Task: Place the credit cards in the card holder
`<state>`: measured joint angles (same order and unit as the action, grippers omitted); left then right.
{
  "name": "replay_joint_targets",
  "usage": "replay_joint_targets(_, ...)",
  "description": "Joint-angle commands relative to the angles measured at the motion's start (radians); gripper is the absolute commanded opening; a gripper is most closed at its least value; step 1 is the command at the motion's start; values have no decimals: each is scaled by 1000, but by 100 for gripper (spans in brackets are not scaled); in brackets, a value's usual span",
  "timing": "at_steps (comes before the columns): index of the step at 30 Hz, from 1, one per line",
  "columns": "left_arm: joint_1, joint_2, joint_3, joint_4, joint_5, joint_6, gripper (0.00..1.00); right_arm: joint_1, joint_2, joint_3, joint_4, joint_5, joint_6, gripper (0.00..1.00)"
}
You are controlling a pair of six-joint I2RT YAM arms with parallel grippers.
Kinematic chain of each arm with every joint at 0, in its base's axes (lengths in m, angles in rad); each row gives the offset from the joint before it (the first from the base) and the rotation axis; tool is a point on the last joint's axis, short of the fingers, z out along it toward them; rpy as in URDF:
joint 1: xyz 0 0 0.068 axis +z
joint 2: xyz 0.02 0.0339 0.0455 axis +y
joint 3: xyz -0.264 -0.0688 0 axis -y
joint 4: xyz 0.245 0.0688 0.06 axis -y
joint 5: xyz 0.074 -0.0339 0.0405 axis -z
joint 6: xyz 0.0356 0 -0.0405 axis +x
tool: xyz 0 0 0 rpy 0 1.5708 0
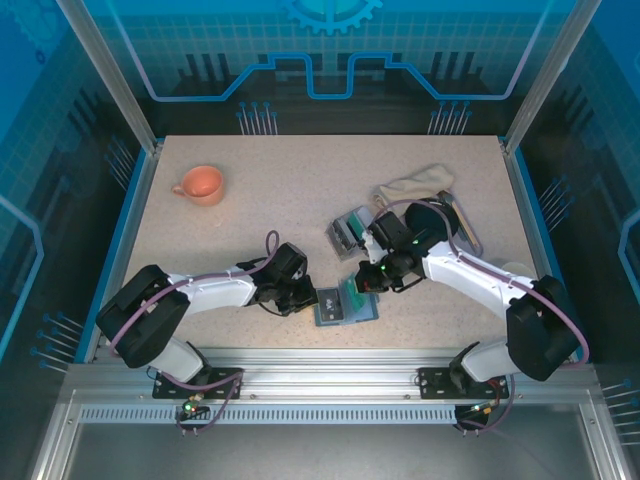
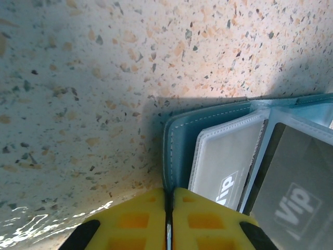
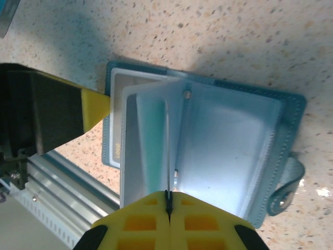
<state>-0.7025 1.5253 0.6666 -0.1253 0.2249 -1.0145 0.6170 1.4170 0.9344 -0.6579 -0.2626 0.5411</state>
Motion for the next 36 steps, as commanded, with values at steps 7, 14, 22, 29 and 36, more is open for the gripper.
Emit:
replay_joint_targets(7,-5,6,14,6,4,-6,9,3,16,8,32,-77,11,1)
replay_joint_targets(14,-6,9,16,12,4,-9,9,17,35,21,26,-65,7,1)
replay_joint_targets(22,-6,11,15,16,4,-10,9,14,36,6,43,-91,12,2)
replay_joint_targets(29,-6,1,16,1,-5,-9,9,13,37,45,-51,44,2,2)
replay_joint_targets(36,-5,-8,8,-13,-16,-3,9,-27,-134,14,-54,186,22,2)
